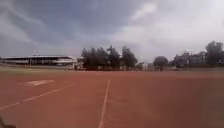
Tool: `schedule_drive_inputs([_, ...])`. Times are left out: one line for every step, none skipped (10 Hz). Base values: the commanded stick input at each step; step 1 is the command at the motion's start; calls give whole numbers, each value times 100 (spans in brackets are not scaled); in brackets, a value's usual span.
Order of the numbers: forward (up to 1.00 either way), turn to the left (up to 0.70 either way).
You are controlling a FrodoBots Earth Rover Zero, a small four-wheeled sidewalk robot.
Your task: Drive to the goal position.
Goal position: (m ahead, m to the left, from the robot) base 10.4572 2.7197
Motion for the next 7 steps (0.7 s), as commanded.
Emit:
schedule_drive_inputs([70, 0])
schedule_drive_inputs([70, 0])
schedule_drive_inputs([70, 0])
schedule_drive_inputs([70, 0])
schedule_drive_inputs([70, 0])
schedule_drive_inputs([70, 0])
schedule_drive_inputs([70, 0])
